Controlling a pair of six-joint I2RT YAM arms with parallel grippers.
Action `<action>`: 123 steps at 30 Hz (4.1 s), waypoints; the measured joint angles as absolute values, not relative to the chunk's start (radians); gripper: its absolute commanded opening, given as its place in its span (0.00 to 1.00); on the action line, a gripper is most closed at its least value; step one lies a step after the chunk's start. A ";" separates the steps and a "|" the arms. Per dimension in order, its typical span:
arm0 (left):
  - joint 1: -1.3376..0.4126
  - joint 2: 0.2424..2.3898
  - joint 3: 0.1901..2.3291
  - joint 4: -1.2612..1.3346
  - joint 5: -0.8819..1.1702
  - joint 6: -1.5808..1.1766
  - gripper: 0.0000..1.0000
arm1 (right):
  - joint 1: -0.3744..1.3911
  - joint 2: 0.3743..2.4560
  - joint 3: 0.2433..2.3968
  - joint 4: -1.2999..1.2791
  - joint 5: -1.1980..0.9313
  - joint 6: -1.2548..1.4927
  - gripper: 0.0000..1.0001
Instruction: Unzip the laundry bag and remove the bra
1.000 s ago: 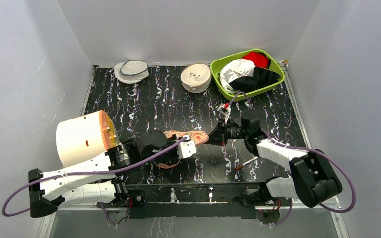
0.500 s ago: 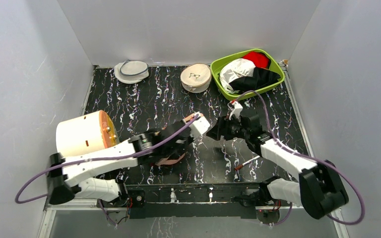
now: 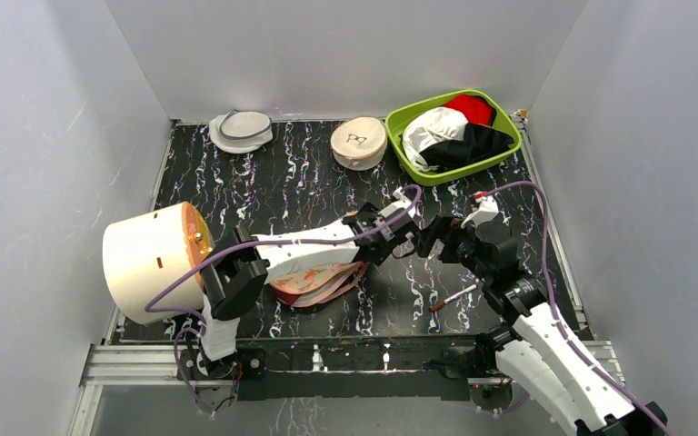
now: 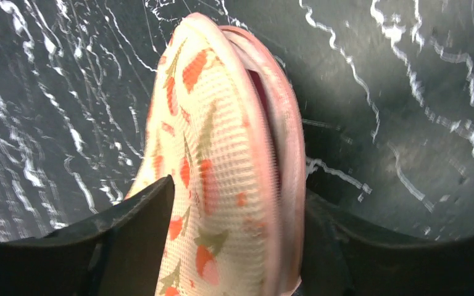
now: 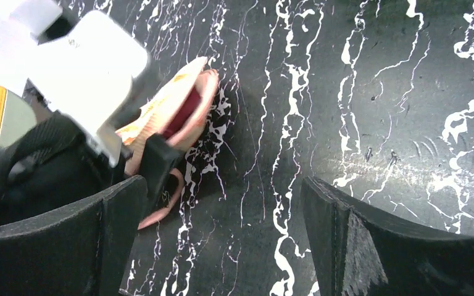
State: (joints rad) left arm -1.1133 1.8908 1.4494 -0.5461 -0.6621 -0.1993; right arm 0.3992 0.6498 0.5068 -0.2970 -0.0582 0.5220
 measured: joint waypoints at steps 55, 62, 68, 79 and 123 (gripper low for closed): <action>-1.143 1.648 1.237 -0.578 -0.413 -0.150 0.00 | 0.398 0.661 0.429 -0.273 -0.081 0.508 0.98; -1.134 1.614 1.271 -0.593 -0.407 -0.150 0.00 | 0.398 0.707 0.429 -0.265 -0.093 0.507 0.98; -1.061 1.558 1.269 -0.593 -0.335 -0.169 0.01 | 0.398 0.738 0.428 -0.258 -0.124 0.521 0.98; -0.630 1.312 1.089 -0.437 -0.067 -0.282 0.07 | 0.398 0.794 0.294 -0.059 -0.321 0.662 0.67; -0.440 1.312 1.149 0.060 0.187 -0.157 0.98 | 0.381 1.318 0.382 0.443 -0.400 1.058 0.46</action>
